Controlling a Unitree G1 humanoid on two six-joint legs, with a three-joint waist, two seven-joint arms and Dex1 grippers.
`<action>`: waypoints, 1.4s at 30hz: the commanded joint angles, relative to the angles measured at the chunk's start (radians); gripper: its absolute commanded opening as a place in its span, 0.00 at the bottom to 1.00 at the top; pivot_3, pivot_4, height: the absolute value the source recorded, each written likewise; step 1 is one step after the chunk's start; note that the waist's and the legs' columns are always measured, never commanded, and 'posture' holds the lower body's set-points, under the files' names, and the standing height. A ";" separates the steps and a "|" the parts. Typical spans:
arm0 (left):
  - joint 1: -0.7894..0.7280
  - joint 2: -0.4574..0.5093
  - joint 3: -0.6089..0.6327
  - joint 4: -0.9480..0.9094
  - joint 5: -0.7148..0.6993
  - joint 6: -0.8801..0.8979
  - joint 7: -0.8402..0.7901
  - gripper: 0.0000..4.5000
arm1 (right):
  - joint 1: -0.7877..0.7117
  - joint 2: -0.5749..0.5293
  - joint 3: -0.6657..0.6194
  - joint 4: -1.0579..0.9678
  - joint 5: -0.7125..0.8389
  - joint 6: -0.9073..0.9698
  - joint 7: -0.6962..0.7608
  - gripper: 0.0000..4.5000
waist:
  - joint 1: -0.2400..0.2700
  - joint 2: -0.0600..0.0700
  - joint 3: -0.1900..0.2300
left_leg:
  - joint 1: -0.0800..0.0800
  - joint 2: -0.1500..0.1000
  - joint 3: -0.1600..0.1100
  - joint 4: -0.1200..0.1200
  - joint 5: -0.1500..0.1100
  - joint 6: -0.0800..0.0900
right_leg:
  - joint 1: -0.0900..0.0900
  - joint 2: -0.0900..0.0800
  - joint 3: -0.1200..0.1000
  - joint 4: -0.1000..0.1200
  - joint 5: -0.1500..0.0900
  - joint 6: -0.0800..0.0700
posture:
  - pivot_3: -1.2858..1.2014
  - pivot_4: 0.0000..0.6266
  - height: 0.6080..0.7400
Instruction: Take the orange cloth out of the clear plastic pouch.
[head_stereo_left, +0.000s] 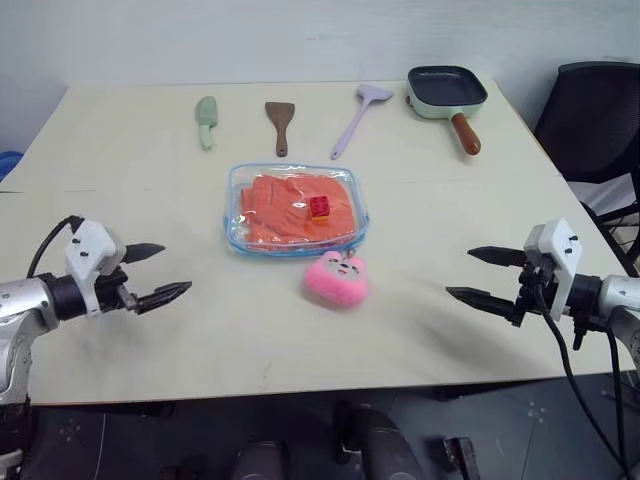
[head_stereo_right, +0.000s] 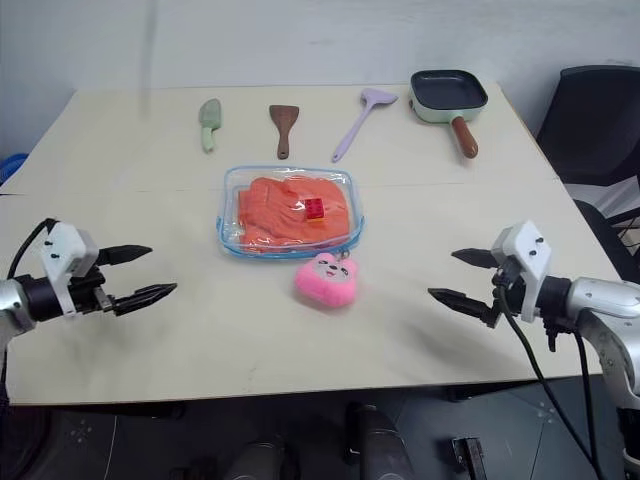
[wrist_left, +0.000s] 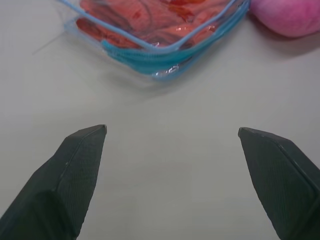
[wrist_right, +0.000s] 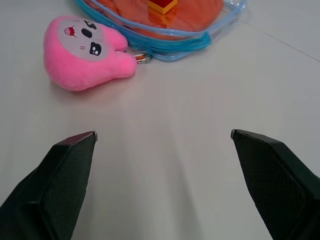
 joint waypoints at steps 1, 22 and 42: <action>-0.088 -0.001 -0.058 0.021 -0.002 -0.021 -0.032 1.00 | -0.004 0.002 -0.027 -0.085 0.031 0.019 -0.021 1.00 | 0.000 0.000 0.000 | 0.000 0.000 0.000 0.000 0.000 0.000 | 0.000 0.000 0.000 0.000 0.000 0.000 | 0.52 0.24 1.00; -1.105 -0.586 -0.525 1.266 0.451 -0.641 0.034 1.00 | 0.020 0.057 -0.073 -0.550 0.173 0.233 -0.337 1.00 | 0.024 -0.001 0.000 | -0.005 -0.011 -0.005 0.012 0.002 0.001 | 0.002 -0.005 -0.010 0.005 0.002 0.003 | 0.52 0.24 1.00; -1.140 -0.719 -0.490 1.380 0.553 -0.615 0.097 0.32 | 0.092 0.024 -0.178 -0.678 0.328 0.313 -0.514 1.00 | 0.025 -0.002 0.001 | -0.005 -0.012 -0.006 0.012 0.001 0.003 | 0.003 -0.006 -0.011 0.002 0.002 0.003 | 0.52 0.24 1.00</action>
